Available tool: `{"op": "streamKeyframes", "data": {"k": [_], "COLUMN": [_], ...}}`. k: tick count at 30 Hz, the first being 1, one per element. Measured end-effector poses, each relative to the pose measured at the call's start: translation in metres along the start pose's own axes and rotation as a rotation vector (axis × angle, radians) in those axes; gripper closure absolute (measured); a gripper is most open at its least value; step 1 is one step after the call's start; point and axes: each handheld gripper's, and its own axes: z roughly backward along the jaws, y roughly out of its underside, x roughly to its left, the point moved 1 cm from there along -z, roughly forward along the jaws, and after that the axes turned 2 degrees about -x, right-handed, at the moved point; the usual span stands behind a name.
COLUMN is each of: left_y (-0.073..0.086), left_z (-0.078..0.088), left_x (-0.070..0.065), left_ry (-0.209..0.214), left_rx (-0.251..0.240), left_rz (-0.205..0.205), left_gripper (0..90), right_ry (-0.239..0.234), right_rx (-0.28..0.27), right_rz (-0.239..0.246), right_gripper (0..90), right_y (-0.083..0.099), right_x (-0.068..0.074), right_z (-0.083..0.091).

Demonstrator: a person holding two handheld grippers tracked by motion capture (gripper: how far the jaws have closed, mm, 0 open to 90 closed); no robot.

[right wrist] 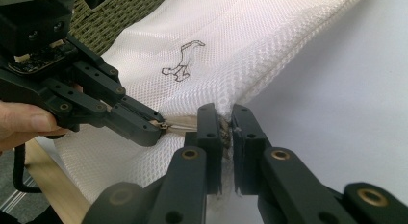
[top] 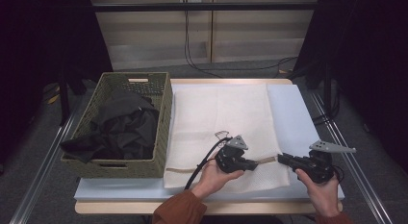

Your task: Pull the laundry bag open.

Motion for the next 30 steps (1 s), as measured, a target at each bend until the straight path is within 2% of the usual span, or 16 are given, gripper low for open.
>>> {"op": "streamKeyframes", "data": {"k": [10,13,15,17,20,22,24,26,27,30], "left_y": [0.001,0.003,0.005,0.005,0.004,0.006,0.007,0.008,0.01,0.01], "left_z": [-0.002,-0.003,-0.001,0.001,0.002,0.003,0.006,0.009,0.009,0.011], "left_x": [0.001,0.002,0.004,0.002,0.004,0.007,0.007,0.008,0.01,0.009], "left_ry": [0.004,-0.014,0.008,0.008,-0.013,-0.001,-0.015,-0.022,-0.021,-0.032], "left_rx": [0.004,0.026,-0.001,0.0,0.037,0.022,0.037,0.054,0.039,0.051], "left_rz": [-0.002,-0.01,0.028,0.025,0.015,0.029,0.009,0.012,0.017,0.015], "left_gripper": [87.1,87.1,87.1,87.1,87.1,87.1,87.1,87.1,87.1,87.1], "right_ry": [0.002,0.005,0.001,-0.002,0.003,0.002,0.006,0.008,0.009,0.01], "right_rx": [0.002,0.0,0.003,-0.001,0.001,-0.003,-0.005,-0.003,-0.004,-0.003], "right_rz": [0.0,0.001,0.001,0.003,0.005,0.002,0.0,-0.007,-0.006,-0.008], "right_gripper": [84.3,84.4,84.4,84.4,84.4,84.4,84.4,84.4,84.4,84.4], "right_y": [0.001,0.0,0.0,0.0,0.0,0.0,0.0,0.001,0.001,0.001], "right_x": [0.0,-0.001,-0.001,0.0,0.001,0.001,0.0,-0.002,-0.002,-0.002], "right_z": [0.0,0.001,0.001,0.002,0.001,0.002,0.003,0.003,0.003,0.003]}}
